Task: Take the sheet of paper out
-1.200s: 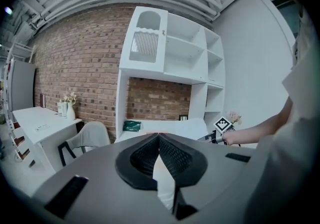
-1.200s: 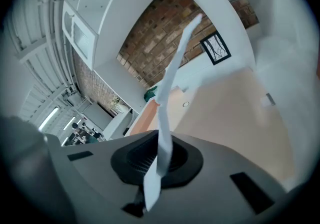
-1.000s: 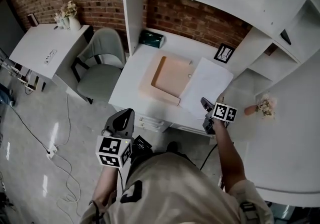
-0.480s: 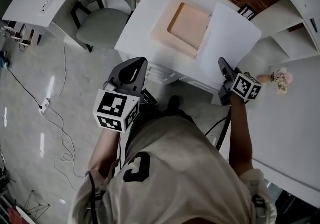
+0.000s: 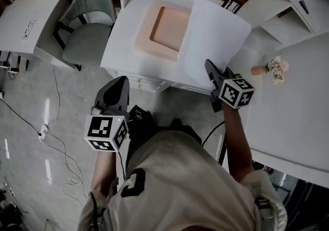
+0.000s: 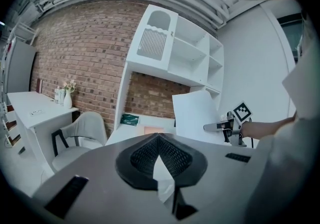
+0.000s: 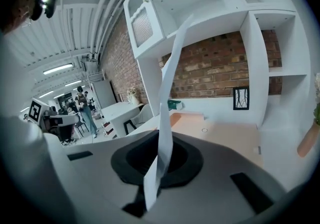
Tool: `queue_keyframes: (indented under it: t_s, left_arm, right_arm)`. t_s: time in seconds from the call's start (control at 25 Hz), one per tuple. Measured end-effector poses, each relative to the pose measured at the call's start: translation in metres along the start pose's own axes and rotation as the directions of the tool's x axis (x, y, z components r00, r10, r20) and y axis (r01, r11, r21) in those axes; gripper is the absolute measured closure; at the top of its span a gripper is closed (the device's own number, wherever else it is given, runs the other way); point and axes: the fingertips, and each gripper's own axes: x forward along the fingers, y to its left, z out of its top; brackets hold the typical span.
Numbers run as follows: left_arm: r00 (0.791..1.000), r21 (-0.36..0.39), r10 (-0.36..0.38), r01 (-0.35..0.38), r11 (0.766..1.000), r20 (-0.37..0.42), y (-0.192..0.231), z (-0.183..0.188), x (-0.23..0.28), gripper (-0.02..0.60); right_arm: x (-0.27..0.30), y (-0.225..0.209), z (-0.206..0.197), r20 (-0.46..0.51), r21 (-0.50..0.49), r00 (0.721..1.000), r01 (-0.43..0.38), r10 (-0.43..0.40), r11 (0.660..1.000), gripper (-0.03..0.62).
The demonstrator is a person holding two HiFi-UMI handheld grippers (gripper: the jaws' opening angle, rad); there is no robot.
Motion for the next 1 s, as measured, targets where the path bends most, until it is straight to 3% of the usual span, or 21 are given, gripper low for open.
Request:
queue_keyframes:
  t_s: [0.32, 0.56, 0.72, 1.0]
  left_arm:
    - [0.995, 0.035, -0.096, 0.096, 0.995, -0.009, -0.070, 0.016, 0.026, 0.565]
    - [0.994, 0.052, -0.107, 0.107, 0.993, -0.012, -0.080, 0.010, 0.035, 0.565]
    - [0.996, 0.046, -0.091, 0.091, 0.995, -0.015, -0.086, 0.008, 0.037, 0.565]
    - [0.992, 0.065, -0.127, 0.127, 0.990, -0.006, -0.120, 0.010, 0.034, 0.565]
  right_arm:
    - [-0.058, 0.012, 0.013, 0.085, 0.159, 0.986, -0.152, 0.140, 0.976, 0.568]
    - [-0.095, 0.020, -0.002, 0.060, 0.057, 0.982, -0.180, 0.176, 0.982, 0.566]
    - [-0.101, 0.017, -0.010, 0.023, 0.023, 0.987, -0.160, 0.159, 0.987, 0.568]
    - [-0.118, 0.018, -0.006, 0.033, -0.035, 0.989, -0.142, 0.143, 0.989, 0.566]
